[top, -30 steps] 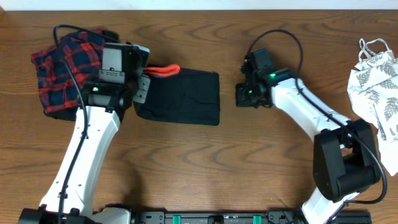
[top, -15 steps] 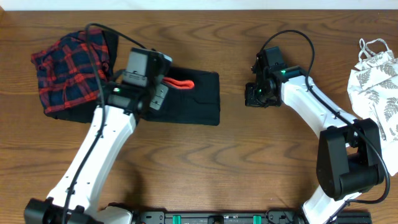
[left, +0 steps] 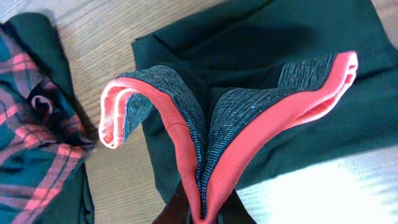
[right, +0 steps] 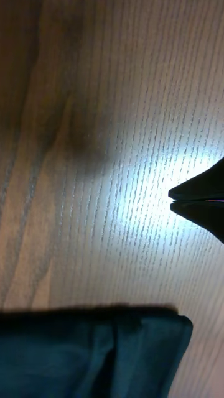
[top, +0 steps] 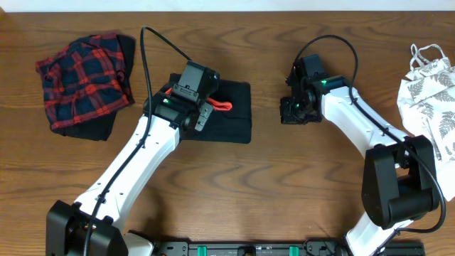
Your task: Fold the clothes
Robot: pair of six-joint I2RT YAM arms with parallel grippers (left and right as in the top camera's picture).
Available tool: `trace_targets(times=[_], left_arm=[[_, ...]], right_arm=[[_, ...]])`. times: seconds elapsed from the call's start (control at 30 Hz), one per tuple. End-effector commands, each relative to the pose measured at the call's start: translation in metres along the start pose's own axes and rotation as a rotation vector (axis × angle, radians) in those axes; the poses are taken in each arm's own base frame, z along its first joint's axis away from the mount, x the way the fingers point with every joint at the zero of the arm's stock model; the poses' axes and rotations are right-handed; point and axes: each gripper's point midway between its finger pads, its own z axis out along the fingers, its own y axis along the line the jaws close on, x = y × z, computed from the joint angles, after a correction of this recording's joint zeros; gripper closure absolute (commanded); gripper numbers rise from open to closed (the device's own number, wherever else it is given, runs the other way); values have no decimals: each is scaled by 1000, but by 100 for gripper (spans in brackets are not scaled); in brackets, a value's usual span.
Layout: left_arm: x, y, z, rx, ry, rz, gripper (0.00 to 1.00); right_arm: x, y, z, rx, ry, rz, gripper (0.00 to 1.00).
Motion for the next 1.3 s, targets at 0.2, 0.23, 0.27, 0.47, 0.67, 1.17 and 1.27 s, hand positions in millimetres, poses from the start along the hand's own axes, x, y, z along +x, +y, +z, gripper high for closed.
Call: trace_targets(times=[0.2, 0.23, 0.27, 0.47, 0.67, 1.17, 1.27], left_arm=[[-26, 7, -9, -29, -91, -231, 94], [-27, 8, -10, -28, -99, -254, 94], [-29, 8, -10, -28, -103, -274, 94], [-36, 8, -11, -25, -132, -307, 94], [-46, -10, -18, 1, -167, -256, 94], [-63, -22, -38, -58, -225, -223, 94], [-61, -18, -38, -77, -219, -222, 94]], right_arm=[[5, 9, -1, -25, 10, -48, 99], [6, 11, 0, -26, 12, -53, 99], [6, 12, 0, -27, 12, -57, 99], [0, 32, 3, -47, -30, -116, 99], [-9, 37, 3, -45, -71, -129, 99], [-7, 35, 11, -51, -85, -133, 99], [-14, 37, 16, -64, -128, -141, 99]])
